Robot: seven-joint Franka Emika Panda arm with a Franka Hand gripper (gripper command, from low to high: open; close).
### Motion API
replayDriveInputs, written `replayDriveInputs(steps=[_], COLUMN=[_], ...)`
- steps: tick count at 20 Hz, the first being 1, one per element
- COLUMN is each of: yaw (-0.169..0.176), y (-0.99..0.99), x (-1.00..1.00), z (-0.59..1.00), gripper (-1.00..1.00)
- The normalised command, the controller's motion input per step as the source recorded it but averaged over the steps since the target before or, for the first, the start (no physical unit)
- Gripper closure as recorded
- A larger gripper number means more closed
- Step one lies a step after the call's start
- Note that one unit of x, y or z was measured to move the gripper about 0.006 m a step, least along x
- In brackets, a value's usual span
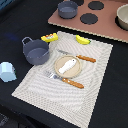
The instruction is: Interact with the objects in diverse but meaningful ways.
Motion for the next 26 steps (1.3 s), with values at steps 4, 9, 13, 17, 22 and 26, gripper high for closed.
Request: replayDriveInputs(steps=[4, 9, 13, 17, 22, 26], yaw=[0.028, 0.025, 0.010, 0.040, 0.103, 0.201], y=[-0.22, -0.22, -0.18, -0.24, -0.16, -0.19], x=[0.00, 0.00, 0.00, -0.13, -0.14, -0.11], z=[-1.00, -0.97, -0.67, -0.65, -0.51, -0.30], gripper=[-1.00, -1.00, -1.00, -1.00, -1.00, -1.00])
